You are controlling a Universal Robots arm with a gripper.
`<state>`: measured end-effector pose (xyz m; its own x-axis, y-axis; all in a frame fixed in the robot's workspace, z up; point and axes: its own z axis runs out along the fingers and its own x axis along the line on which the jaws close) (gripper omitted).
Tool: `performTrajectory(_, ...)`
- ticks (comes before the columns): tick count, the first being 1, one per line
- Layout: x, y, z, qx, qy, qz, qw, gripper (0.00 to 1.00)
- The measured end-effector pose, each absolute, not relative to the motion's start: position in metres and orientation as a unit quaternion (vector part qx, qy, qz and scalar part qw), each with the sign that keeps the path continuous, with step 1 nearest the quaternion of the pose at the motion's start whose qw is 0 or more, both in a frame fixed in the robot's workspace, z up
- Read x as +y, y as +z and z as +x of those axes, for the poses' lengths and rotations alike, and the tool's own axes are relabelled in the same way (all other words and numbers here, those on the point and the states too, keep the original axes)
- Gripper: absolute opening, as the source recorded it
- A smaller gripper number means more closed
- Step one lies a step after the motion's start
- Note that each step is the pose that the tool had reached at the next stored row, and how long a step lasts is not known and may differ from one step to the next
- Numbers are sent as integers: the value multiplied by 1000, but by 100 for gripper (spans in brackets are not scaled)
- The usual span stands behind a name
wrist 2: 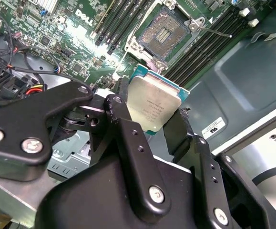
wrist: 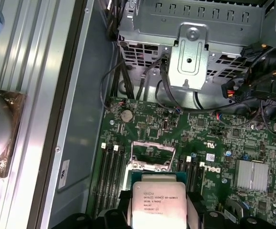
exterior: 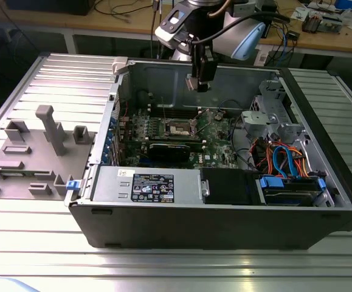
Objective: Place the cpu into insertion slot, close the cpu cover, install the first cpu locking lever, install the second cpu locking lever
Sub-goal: 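Place the cpu into insertion slot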
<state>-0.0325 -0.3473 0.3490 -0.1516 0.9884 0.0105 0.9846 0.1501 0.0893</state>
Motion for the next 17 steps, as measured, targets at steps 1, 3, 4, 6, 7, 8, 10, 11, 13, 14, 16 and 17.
performTrajectory(1,-347,349,-32,757,37,652,25,54)
performTrajectory(3,-347,348,-32,754,37,655,25,54)
performTrajectory(4,-347,348,-32,753,37,657,25,54)
performTrajectory(6,-347,347,-32,744,37,666,26,54)
performTrajectory(7,-347,347,-32,739,37,672,26,54)
performTrajectory(8,-347,346,-32,735,36,677,27,54)
performTrajectory(10,-347,346,-32,728,36,684,27,54)
performTrajectory(11,-347,346,-33,728,36,684,27,54)
performTrajectory(13,-347,346,-33,728,36,684,27,54)
performTrajectory(14,-347,346,-33,728,36,684,27,54)
performTrajectory(16,-347,345,-33,728,36,684,27,54)
performTrajectory(17,-347,345,-33,728,36,684,27,54)
